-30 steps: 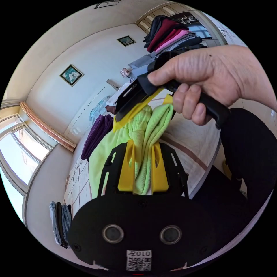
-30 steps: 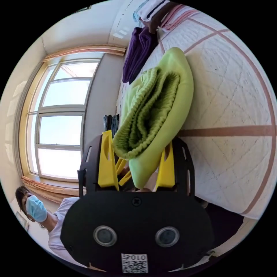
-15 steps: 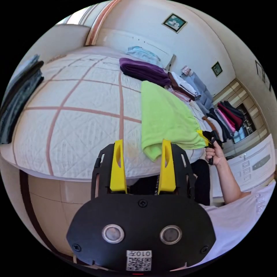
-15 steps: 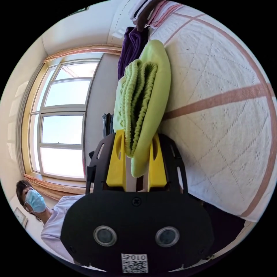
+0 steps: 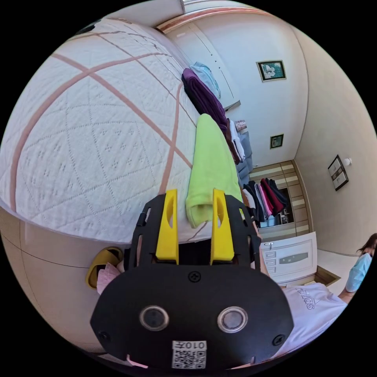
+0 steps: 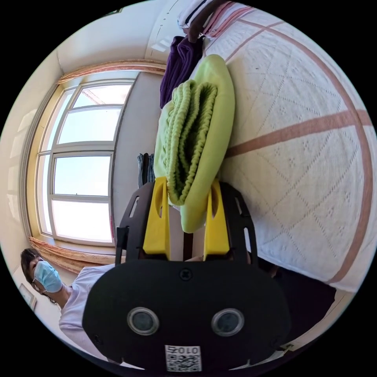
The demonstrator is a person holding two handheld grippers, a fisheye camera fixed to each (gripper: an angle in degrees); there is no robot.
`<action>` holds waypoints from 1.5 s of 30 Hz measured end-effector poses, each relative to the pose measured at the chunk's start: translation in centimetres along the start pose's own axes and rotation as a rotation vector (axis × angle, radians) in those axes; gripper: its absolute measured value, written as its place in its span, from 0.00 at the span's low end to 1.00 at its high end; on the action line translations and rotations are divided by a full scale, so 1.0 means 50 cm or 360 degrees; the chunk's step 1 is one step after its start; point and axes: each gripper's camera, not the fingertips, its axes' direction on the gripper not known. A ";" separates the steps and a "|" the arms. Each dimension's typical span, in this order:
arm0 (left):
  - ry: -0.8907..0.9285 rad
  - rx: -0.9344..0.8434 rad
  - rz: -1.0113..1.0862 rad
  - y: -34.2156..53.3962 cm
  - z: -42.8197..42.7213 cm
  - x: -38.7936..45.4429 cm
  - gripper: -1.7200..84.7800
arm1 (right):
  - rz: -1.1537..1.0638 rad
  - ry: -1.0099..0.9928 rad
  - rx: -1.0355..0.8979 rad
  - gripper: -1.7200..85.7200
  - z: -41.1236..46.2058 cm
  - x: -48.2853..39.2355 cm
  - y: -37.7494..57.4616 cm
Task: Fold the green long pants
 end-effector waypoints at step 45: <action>0.0560 0.0297 0.0783 -0.683 -0.175 0.562 0.05 | -0.0841 -0.0121 0.0040 0.13 -0.032 -0.421 -0.480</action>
